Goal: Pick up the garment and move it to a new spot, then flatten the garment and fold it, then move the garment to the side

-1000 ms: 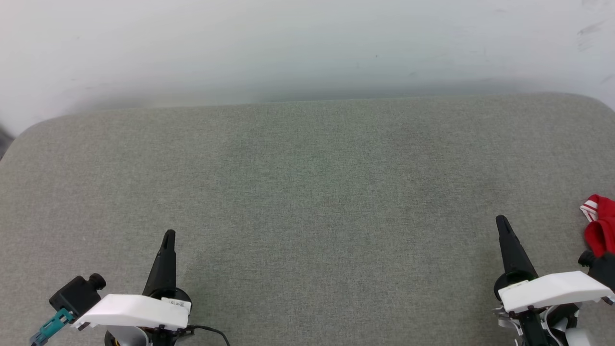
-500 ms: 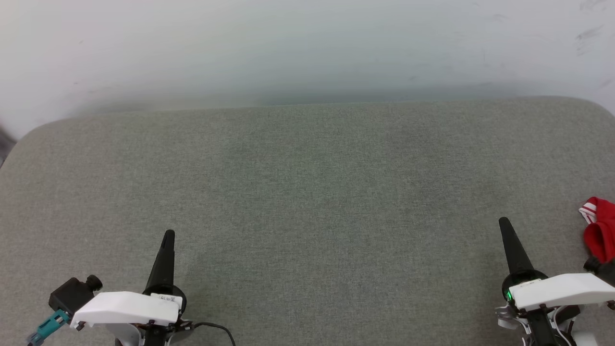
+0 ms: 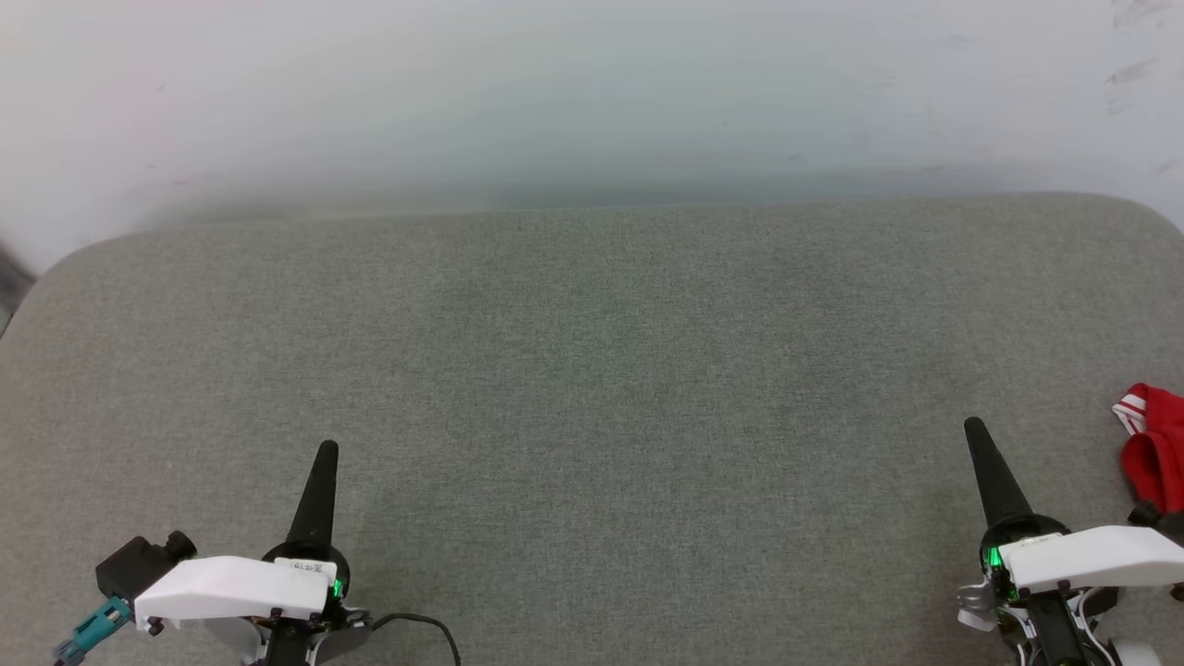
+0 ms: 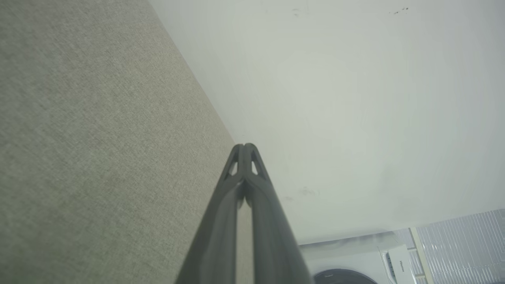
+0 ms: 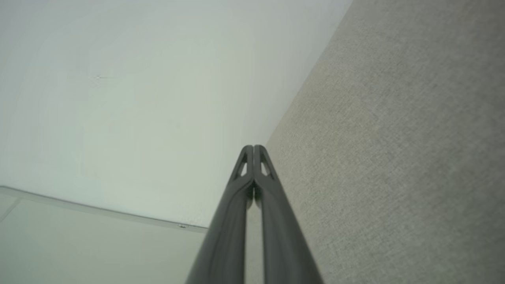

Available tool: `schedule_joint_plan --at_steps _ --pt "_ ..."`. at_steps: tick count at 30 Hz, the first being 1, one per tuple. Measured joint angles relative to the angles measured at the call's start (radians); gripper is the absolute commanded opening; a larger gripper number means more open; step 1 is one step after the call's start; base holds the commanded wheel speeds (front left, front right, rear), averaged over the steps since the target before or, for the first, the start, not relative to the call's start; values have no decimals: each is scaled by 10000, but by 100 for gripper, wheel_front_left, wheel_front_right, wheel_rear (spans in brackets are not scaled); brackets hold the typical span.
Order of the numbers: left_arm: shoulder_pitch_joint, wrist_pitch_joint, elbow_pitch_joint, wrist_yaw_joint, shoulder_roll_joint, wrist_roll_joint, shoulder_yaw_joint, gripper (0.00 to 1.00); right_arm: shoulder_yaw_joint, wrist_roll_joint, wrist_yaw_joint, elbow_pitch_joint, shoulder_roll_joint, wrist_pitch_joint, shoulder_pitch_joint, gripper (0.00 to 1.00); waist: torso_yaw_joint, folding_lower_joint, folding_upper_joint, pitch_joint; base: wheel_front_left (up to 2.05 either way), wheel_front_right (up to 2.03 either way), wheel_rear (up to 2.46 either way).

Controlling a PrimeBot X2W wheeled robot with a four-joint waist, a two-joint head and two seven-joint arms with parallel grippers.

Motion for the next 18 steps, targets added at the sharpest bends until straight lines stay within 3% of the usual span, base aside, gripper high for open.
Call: schedule_joint_plan --at_steps 18 --pt "-87 449 238 0 -6 -1544 134 0 -169 1567 0 98 31 343 -21 0 17 0 0 -138 0 0 0"
